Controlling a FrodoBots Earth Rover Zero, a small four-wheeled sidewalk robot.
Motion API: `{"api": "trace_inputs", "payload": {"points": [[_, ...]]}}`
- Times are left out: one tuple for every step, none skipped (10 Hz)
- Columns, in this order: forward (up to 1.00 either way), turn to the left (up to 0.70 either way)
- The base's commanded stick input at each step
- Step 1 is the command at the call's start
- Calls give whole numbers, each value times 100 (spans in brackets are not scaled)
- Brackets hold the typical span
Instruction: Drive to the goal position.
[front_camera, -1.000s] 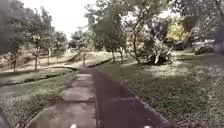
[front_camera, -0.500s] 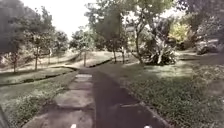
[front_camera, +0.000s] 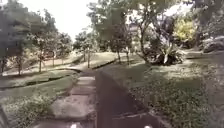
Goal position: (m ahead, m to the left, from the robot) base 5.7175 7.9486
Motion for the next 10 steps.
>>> {"api": "trace_inputs", "payload": {"points": [[50,50],[50,33],[50,4],[50,0],[50,14],[50,46],[50,0],[50,0],[50,27],[50,23]]}}
